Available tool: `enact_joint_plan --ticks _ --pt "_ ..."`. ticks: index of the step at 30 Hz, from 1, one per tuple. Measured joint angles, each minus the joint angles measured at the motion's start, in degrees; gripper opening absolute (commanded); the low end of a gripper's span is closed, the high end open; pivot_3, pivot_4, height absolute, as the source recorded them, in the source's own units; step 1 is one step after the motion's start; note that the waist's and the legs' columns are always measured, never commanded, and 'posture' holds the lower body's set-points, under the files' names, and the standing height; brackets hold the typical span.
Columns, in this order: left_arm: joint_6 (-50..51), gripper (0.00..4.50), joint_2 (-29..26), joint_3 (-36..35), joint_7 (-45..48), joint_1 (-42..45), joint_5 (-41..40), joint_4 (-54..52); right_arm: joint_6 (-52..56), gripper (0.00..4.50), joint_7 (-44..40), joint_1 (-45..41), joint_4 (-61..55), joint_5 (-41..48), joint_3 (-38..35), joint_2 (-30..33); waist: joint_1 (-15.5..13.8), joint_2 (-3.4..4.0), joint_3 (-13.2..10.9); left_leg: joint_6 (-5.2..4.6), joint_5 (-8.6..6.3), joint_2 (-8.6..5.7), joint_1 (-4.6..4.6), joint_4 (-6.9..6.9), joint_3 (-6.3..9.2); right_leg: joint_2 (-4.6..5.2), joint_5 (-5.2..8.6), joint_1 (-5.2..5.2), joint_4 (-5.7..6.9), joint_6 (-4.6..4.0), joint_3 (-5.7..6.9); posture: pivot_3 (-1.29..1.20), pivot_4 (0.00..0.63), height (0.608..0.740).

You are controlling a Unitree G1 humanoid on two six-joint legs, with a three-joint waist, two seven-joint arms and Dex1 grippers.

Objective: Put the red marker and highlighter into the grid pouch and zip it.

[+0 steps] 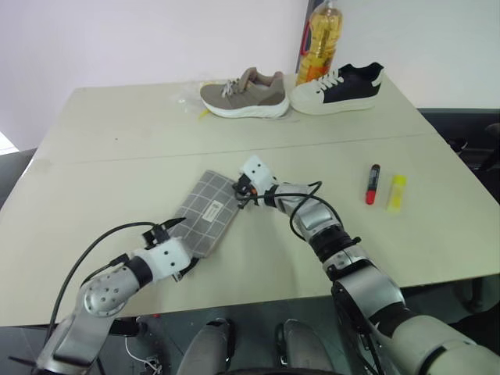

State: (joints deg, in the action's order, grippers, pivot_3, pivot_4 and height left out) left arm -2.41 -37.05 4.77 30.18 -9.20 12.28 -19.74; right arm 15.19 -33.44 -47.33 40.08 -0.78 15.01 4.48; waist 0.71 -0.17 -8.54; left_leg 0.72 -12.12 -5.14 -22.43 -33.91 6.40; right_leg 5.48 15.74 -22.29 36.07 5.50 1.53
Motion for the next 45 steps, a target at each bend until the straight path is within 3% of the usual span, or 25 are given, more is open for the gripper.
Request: enact_joint_plan --ticks 3,12,18,21,24,30,36,45 --pt "-3.16 4.50 -0.02 1.22 -0.27 1.33 1.35 1.71 0.19 0.03 0.05 0.00 -0.01 -0.22 -0.02 -0.14 0.10 0.01 0.01 0.00 0.00 0.00 0.00 0.01 0.00 0.00 0.00 -0.01 0.01 0.01 -0.02 0.00 0.150 0.738" --pt "-8.17 0.07 -0.03 2.85 -0.01 2.90 2.04 6.37 0.32 0.00 0.37 0.00 -0.02 -0.67 -0.35 -0.31 0.09 0.02 0.01 0.00 0.00 0.00 0.00 0.01 0.01 -0.01 0.00 -0.02 0.02 0.01 -0.02 0.00 0.150 0.738" --pt "-8.08 0.02 0.63 2.25 -0.43 2.85 1.24 6.44 -0.07 0.00 0.61 0.01 -0.05 -0.25 -1.87 -0.54 0.08 0.04 -0.01 0.00 0.00 0.00 0.00 0.01 0.01 -0.01 -0.01 -0.03 0.03 0.02 -0.02 0.00 0.150 0.738" --pt "-1.78 0.02 6.23 0.25 -0.68 2.72 -5.42 3.63 -2.01 0.00 -0.40 0.72 -5.46 0.64 -3.51 2.57 -0.22 0.06 -0.09 0.00 0.01 -0.03 -0.12 -0.09 0.03 0.01 -0.02 -0.07 0.03 0.03 -0.01 0.00 0.150 0.738" --pt "5.07 0.00 9.81 -1.71 -0.73 4.04 -11.52 -0.62 -0.53 0.79 -4.92 1.26 -14.82 3.47 -6.42 8.48 -0.21 0.03 -0.07 0.00 0.00 -0.04 -0.12 -0.10 0.03 0.02 -0.01 -0.01 0.01 0.05 0.01 0.00 0.150 0.738" --pt "12.26 0.00 11.79 -2.08 0.13 6.25 -17.36 -5.27 6.51 3.84 -14.32 5.29 -26.97 9.02 -10.30 20.53 0.08 0.00 -0.06 -0.02 0.01 0.01 -0.15 -0.06 -0.02 0.01 0.00 0.17 0.00 0.05 0.00 0.00 0.150 0.738" --pt "14.13 0.00 11.95 -0.45 2.38 8.06 -19.29 -6.42 7.35 3.84 -17.48 6.84 -29.12 7.58 -8.31 25.12 -0.06 -0.02 -0.06 -0.02 0.01 0.04 -0.17 -0.07 -0.04 0.01 0.01 0.17 -0.01 0.03 -0.01 0.00 0.150 0.738" --pt "15.50 0.00 12.27 1.27 3.34 9.19 -20.38 -8.19 10.98 3.84 -14.55 7.88 -26.83 8.39 -7.79 21.58 -0.23 -0.03 -0.07 -0.01 0.01 0.01 -0.30 -0.13 -0.02 0.03 0.00 0.10 -0.05 0.03 -0.01 0.00 0.150 0.738"
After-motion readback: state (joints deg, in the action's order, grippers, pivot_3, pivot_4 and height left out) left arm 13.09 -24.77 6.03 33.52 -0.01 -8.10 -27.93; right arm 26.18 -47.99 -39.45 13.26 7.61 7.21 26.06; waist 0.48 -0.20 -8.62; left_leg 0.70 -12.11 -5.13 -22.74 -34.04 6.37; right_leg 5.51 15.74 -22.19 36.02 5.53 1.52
